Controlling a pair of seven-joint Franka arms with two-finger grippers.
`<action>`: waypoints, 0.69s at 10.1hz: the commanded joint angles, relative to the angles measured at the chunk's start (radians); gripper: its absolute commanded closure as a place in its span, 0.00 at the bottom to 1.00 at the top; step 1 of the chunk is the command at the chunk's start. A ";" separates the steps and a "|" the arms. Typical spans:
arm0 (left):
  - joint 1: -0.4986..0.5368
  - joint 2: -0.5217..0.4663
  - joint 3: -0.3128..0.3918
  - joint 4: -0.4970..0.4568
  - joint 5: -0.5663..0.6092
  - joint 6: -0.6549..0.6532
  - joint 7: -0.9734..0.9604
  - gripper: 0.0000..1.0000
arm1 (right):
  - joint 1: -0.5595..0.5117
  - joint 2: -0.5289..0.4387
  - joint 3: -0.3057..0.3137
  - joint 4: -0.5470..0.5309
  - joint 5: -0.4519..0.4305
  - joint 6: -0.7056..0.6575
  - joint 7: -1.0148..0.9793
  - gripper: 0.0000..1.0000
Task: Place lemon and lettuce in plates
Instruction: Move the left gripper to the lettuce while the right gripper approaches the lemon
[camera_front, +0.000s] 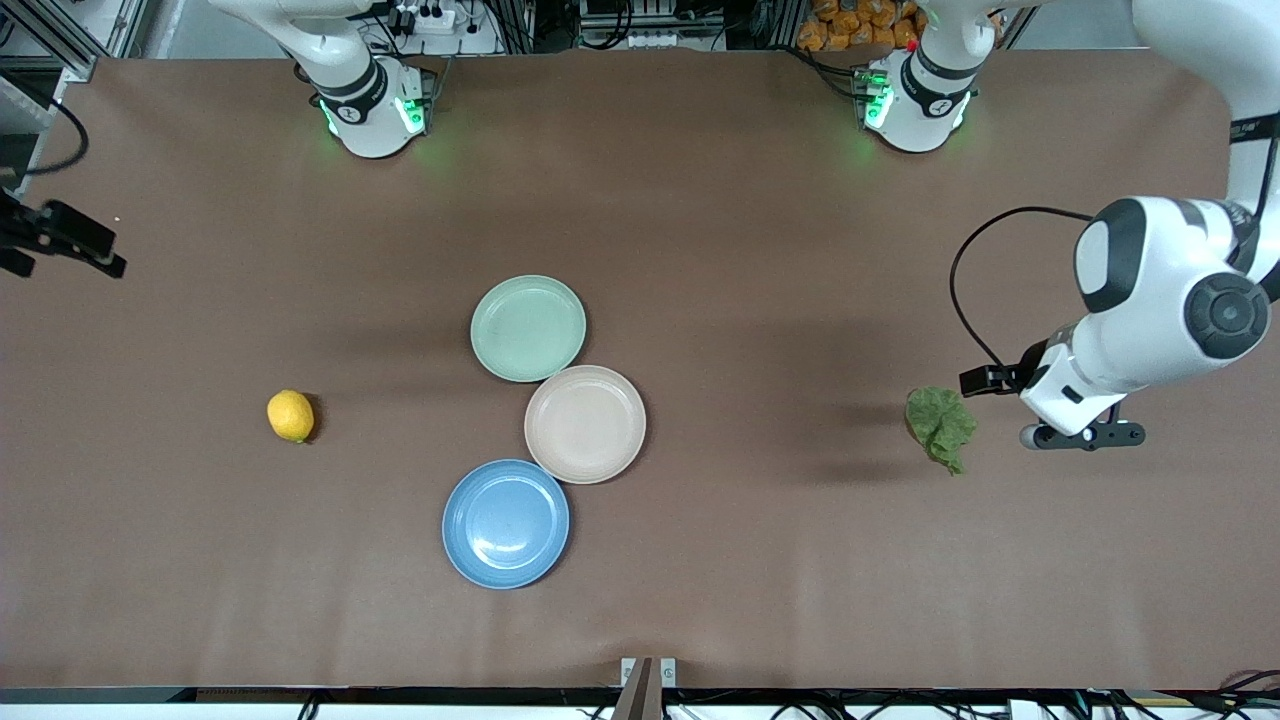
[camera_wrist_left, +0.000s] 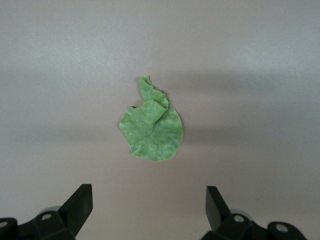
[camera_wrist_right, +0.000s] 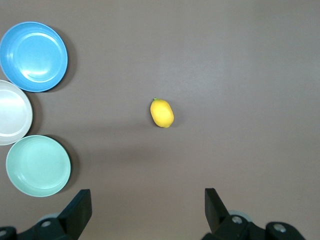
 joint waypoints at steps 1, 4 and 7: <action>-0.004 0.064 -0.004 0.012 0.033 0.052 -0.039 0.00 | -0.006 0.001 0.007 -0.101 -0.014 0.084 0.009 0.00; -0.010 0.154 -0.004 0.015 0.115 0.147 -0.098 0.00 | -0.006 0.011 0.007 -0.217 -0.013 0.207 0.009 0.00; -0.013 0.216 -0.006 0.017 0.159 0.221 -0.148 0.00 | -0.006 0.044 0.007 -0.343 -0.013 0.364 0.009 0.00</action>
